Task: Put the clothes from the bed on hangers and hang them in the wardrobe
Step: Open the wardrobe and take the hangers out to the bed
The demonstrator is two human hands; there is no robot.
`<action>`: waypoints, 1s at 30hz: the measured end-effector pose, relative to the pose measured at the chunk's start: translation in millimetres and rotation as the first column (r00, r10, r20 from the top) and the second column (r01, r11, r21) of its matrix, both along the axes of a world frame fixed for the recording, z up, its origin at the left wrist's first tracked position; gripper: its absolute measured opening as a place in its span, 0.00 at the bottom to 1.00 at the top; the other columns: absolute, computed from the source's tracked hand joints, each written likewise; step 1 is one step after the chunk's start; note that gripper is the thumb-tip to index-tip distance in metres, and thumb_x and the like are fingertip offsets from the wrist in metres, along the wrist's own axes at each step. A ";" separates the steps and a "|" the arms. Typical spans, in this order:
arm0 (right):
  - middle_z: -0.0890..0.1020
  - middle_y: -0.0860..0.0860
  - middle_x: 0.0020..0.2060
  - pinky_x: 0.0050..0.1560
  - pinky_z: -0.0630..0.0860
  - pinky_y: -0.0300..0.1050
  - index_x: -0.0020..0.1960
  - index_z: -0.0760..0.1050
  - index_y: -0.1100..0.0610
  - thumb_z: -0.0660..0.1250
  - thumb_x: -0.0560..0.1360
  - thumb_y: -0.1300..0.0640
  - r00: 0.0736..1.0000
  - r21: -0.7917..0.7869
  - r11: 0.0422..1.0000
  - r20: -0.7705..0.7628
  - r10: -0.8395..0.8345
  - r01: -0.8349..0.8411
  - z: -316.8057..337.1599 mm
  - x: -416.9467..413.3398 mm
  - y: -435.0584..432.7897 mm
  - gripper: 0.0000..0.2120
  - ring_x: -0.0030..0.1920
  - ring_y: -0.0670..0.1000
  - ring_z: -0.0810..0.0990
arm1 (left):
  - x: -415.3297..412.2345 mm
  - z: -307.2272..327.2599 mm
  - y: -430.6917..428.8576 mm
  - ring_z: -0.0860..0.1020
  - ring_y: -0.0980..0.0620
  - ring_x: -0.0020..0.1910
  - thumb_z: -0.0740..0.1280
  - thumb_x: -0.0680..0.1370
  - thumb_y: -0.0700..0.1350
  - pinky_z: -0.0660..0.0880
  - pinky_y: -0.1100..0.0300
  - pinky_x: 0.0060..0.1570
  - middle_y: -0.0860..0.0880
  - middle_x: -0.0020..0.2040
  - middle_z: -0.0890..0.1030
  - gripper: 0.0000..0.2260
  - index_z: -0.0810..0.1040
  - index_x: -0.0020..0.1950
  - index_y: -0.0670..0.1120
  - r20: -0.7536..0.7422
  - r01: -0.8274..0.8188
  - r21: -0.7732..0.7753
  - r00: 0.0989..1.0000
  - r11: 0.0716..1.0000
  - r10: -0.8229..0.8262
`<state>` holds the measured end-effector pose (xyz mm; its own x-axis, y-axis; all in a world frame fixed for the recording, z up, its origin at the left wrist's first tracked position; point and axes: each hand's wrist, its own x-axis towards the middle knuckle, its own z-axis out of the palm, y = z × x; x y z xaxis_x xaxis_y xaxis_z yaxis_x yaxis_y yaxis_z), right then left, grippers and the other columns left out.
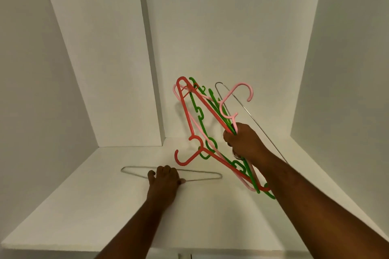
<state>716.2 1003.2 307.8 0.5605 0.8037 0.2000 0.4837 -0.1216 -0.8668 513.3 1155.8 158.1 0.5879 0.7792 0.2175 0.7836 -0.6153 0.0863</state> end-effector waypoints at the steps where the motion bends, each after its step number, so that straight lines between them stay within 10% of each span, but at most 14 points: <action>1: 0.73 0.53 0.32 0.34 0.71 0.43 0.39 0.71 0.56 0.63 0.80 0.57 0.999 0.020 0.999 0.013 -0.033 0.033 0.5 -1.9 4.4 0.10 0.28 0.48 0.70 | -2.0 4.2 3.7 0.77 0.49 0.58 0.56 0.84 0.58 0.62 0.46 0.67 0.51 0.54 0.80 0.16 0.73 0.60 0.48 0.022 0.001 0.050 1.000 0.999 -0.002; 5: 0.75 0.50 0.33 0.35 0.71 0.42 0.40 0.70 0.54 0.63 0.80 0.57 0.981 0.160 0.970 0.045 -0.189 0.180 12.2 -9.6 21.2 0.10 0.31 0.48 0.74 | -3.3 41.2 12.3 0.78 0.52 0.30 0.63 0.83 0.56 0.69 0.58 0.33 0.53 0.32 0.78 0.12 0.71 0.50 0.47 0.331 -0.028 0.081 0.943 0.996 -0.001; 12: 0.75 0.47 0.31 0.36 0.75 0.46 0.41 0.71 0.50 0.63 0.82 0.57 0.942 0.397 0.855 -0.137 -0.305 0.335 35.4 -30.7 56.6 0.11 0.30 0.47 0.75 | -2.3 113.7 30.4 0.75 0.55 0.36 0.60 0.84 0.40 0.71 0.62 0.35 0.48 0.41 0.81 0.12 0.83 0.48 0.44 0.775 0.314 -0.490 0.583 0.813 0.241; 21: 0.77 0.49 0.35 0.33 0.77 0.43 0.50 0.73 0.55 0.61 0.82 0.61 0.846 0.528 0.665 -0.264 -0.463 0.528 43.3 -53.6 53.5 0.04 0.32 0.47 0.77 | -1.5 174.0 46.5 0.68 0.57 0.24 0.56 0.83 0.35 0.63 0.66 0.21 0.49 0.33 0.73 0.10 0.77 0.54 0.39 0.676 0.765 -0.616 0.393 0.185 0.623; 25: 0.77 0.49 0.35 0.32 0.78 0.49 0.48 0.73 0.54 0.61 0.80 0.61 0.844 0.352 0.775 -0.100 -0.526 0.525 31.3 -61.6 39.1 0.05 0.32 0.49 0.77 | 19.7 168.7 29.6 0.72 0.56 0.24 0.57 0.84 0.36 0.72 0.65 0.26 0.49 0.32 0.75 0.08 0.76 0.51 0.40 0.566 0.918 -0.382 0.320 -0.102 0.760; 30: 0.84 0.57 0.40 0.40 0.84 0.55 0.48 0.77 0.58 0.63 0.80 0.60 0.928 0.160 0.919 -0.162 -0.336 0.361 0.4 -88.8 18.9 0.05 0.38 0.58 0.84 | 55.2 154.4 -30.0 0.73 0.56 0.28 0.57 0.84 0.37 0.75 0.65 0.31 0.49 0.34 0.74 0.08 0.75 0.50 0.43 0.612 0.946 -0.280 0.306 -0.162 0.729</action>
